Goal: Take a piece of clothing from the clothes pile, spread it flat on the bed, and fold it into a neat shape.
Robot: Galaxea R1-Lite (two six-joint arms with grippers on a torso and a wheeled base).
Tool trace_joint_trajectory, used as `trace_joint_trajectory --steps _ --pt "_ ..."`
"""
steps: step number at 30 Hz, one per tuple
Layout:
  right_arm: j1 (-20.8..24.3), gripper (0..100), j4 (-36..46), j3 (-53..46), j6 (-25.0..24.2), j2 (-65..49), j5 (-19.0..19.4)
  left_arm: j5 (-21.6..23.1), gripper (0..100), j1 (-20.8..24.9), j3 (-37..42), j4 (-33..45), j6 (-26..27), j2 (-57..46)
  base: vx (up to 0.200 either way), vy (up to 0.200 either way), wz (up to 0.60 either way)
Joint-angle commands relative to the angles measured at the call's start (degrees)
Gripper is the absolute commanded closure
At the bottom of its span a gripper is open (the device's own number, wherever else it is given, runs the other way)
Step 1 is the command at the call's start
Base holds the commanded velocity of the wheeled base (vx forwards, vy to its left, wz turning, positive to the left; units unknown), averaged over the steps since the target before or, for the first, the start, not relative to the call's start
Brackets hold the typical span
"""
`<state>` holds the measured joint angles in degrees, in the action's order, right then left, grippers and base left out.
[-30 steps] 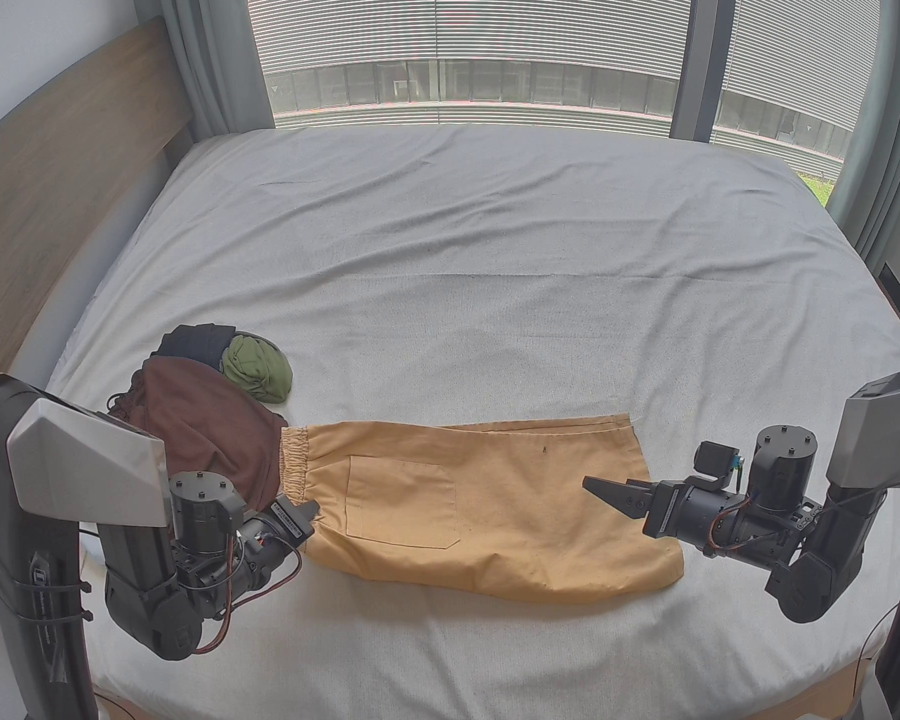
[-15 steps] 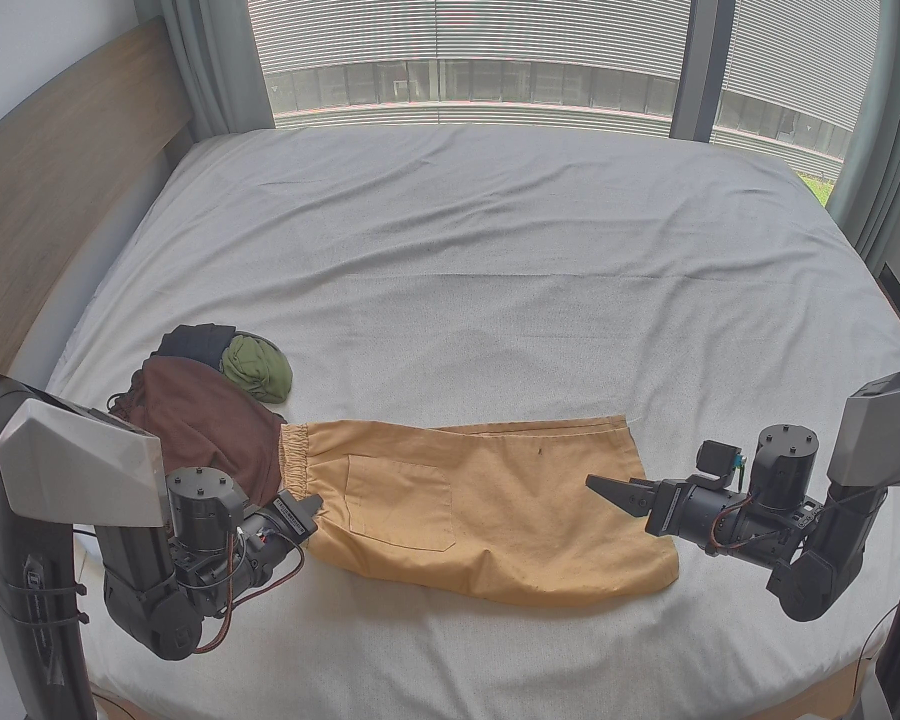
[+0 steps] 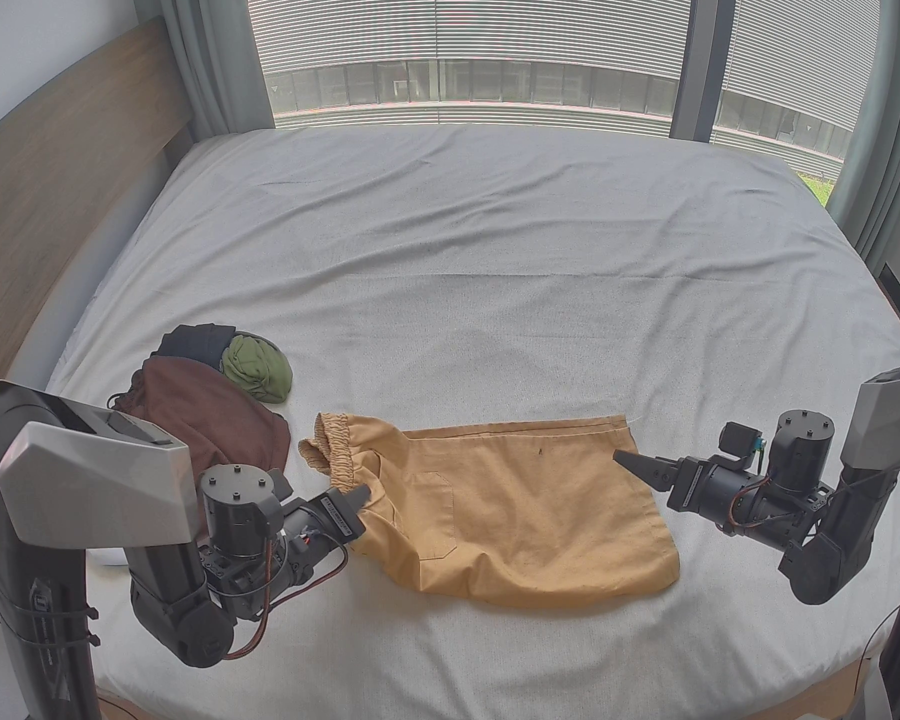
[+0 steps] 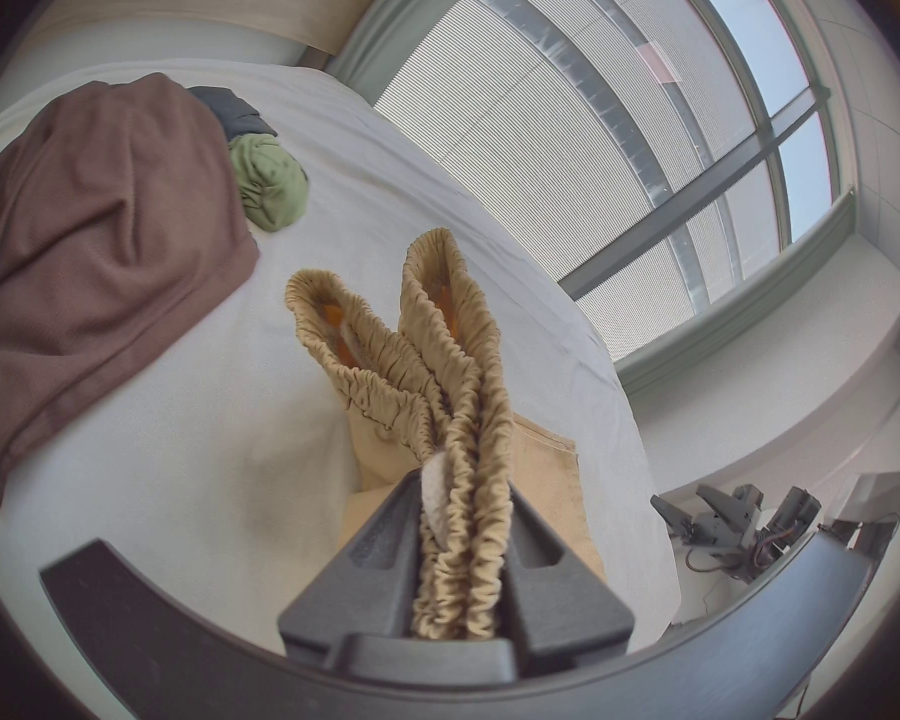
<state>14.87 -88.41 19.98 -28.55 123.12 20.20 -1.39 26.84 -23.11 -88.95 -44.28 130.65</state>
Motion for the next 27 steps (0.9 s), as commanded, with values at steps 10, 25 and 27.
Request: trace_joint_trajectory --steps 10,25,27 --pt "-2.6 0 0.0 0.8 0.0 -0.5 0.8 0.0 100 5.1 -4.0 0.0 1.7 0.4 0.000 0.000 0.00" --pt "-5.8 0 0.1 1.7 0.2 -2.4 1.5 -0.7 100 10.5 -9.8 0.0 1.8 3.7 0.000 0.000 0.00" --pt "-5.9 0 0.1 1.8 0.2 -2.4 1.5 -0.7 100 10.9 -10.1 0.0 1.9 4.0 0.000 0.000 0.00"
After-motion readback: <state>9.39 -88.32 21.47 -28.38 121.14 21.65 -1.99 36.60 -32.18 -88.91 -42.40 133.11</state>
